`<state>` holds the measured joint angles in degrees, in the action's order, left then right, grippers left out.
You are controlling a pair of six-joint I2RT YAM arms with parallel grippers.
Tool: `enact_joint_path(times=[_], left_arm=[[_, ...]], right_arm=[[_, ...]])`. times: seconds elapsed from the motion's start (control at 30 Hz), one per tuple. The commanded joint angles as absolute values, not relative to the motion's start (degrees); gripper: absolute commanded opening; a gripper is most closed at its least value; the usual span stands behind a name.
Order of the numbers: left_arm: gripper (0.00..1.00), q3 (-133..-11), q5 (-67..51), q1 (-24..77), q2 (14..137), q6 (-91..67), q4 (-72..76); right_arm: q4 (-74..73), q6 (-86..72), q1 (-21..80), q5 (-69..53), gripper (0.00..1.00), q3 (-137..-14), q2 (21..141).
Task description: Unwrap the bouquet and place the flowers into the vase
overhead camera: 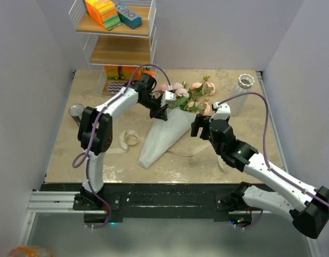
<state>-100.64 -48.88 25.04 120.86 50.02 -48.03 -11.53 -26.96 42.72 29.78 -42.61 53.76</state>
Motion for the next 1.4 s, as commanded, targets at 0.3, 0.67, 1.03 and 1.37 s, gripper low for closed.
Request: enact_joint_path(times=[0.3, 0.67, 1.03, 1.37], left_arm=[[0.05, -101.69, -43.5, 30.93, 103.45, 39.9, -42.36], [0.99, -99.6, -43.33, 31.12, 98.36, 37.98, -48.09], [0.99, -85.79, -45.52, 11.69, 97.64, 33.48, -41.92], [0.99, -69.53, -28.67, 16.24, 100.81, 36.3, -28.4]], right_arm=[[-9.49, -25.75, 42.89, 29.44, 0.87, -42.19, 48.78], [-10.9, -24.08, 42.8, 31.9, 0.9, -42.89, 46.5], [-10.99, -23.73, 42.72, 32.26, 0.91, -42.54, 45.61], [-11.16, -23.03, 42.72, 33.13, 0.91, -44.21, 45.26]])
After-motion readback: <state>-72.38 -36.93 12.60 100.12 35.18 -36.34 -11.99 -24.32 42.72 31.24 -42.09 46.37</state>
